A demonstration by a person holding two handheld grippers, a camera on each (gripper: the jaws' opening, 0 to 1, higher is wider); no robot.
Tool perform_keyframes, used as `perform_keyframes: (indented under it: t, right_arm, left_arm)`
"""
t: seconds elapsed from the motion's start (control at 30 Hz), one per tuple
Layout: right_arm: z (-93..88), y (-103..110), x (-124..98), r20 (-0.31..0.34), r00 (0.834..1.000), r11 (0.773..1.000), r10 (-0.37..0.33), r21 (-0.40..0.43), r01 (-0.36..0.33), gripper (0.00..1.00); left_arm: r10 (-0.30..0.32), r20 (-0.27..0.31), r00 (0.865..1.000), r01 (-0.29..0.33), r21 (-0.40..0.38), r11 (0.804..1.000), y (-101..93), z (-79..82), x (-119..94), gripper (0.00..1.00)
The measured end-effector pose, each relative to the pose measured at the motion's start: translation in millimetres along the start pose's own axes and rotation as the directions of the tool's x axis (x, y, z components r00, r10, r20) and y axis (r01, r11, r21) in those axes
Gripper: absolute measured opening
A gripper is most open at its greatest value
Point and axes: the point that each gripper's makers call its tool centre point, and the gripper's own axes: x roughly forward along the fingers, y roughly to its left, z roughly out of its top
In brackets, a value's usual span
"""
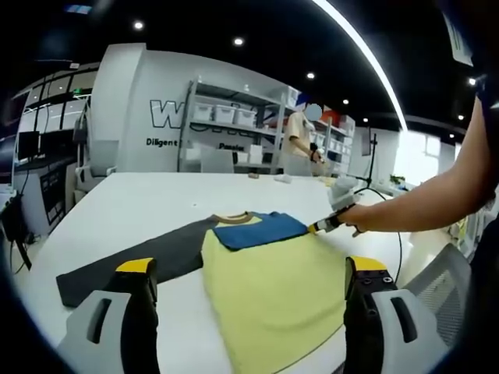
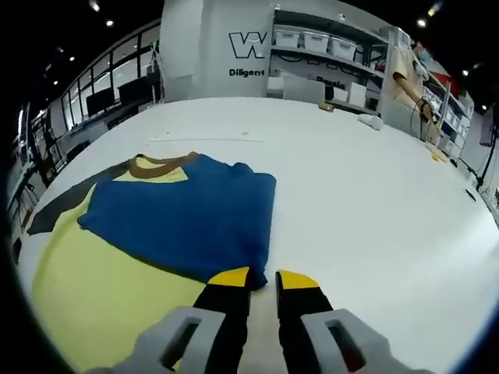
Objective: Fold the garment on the visible template until the final outline fits inside the template.
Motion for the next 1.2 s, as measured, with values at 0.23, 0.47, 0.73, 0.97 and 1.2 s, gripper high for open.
perform_keyframes:
  t: [0.23,0.47,0.73,0.97,1.2]
  right_arm:
    - [4.3,-4,-28,0.06,0.998,1.0,-0.013,0.012,0.012,0.1]
    - [12.2,5,-59,0.141,0.99,1.0,0.006,0.006,-0.007,0.19]
    - [22.8,42,-98,0.229,0.969,0.993,0.088,-0.092,-0.069,0.47]
    - [18.9,89,-131,0.305,0.94,0.986,0.152,-0.114,-0.123,0.68]
    - [-1.6,127,-163,0.305,0.934,0.975,0.187,-0.172,-0.139,0.68]
  left_arm:
    - [-0.011,0.001,1.0,0.011,0.002,1.0,-2.3,0.2,1,0.94]
    - [-0.022,-0.002,1.0,0.022,0.006,1.0,-5.4,-0.2,1,0.94]
    - [-0.038,-0.001,0.999,0.038,0.009,0.999,-10.1,0.1,2,0.94]
    - [-0.049,-0.005,0.999,0.049,0.017,0.999,-12.6,-0.3,1,0.93]
    - [-0.056,-0.007,0.998,0.056,0.02,0.998,-14.0,-0.5,2,0.92]
